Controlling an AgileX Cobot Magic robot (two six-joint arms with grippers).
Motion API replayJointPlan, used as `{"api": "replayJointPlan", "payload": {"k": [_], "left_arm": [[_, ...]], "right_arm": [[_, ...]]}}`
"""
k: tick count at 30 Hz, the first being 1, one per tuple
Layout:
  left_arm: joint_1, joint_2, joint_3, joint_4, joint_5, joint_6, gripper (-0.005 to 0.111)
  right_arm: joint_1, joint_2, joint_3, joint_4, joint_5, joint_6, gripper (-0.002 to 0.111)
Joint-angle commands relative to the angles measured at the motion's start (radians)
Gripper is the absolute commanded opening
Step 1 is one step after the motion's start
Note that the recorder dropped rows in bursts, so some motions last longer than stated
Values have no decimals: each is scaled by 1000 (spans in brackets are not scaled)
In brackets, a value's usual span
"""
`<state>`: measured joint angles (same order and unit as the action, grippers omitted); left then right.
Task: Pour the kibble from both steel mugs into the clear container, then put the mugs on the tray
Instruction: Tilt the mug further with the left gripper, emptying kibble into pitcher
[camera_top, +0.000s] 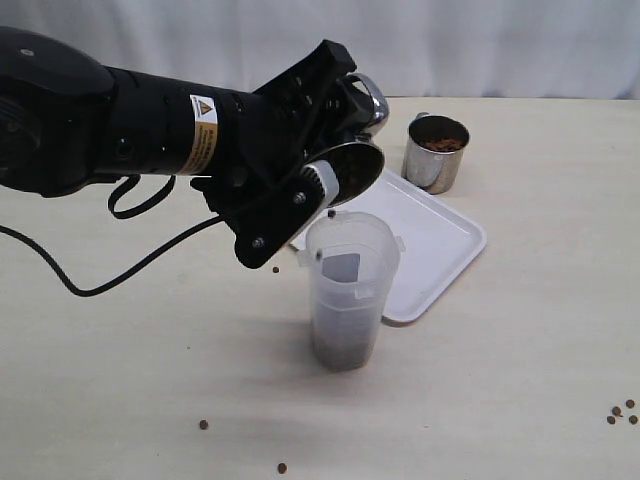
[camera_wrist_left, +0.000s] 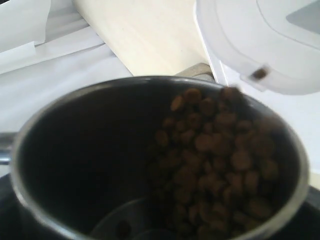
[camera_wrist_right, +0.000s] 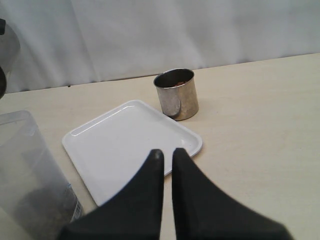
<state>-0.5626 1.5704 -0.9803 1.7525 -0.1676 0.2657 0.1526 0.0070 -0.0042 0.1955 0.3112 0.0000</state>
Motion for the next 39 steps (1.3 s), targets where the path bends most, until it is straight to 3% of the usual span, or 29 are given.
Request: {"api": "replayJointPlan", "payload": {"k": [1,39], "left_arm": [[-8,-7,-10,-12,9,18,0],[-44,-7,-10,-12,60,77,0]], "right_arm": [[2,1,4,2,-15,-7,5],[2,1,4,2,-15,-7,5]]}}
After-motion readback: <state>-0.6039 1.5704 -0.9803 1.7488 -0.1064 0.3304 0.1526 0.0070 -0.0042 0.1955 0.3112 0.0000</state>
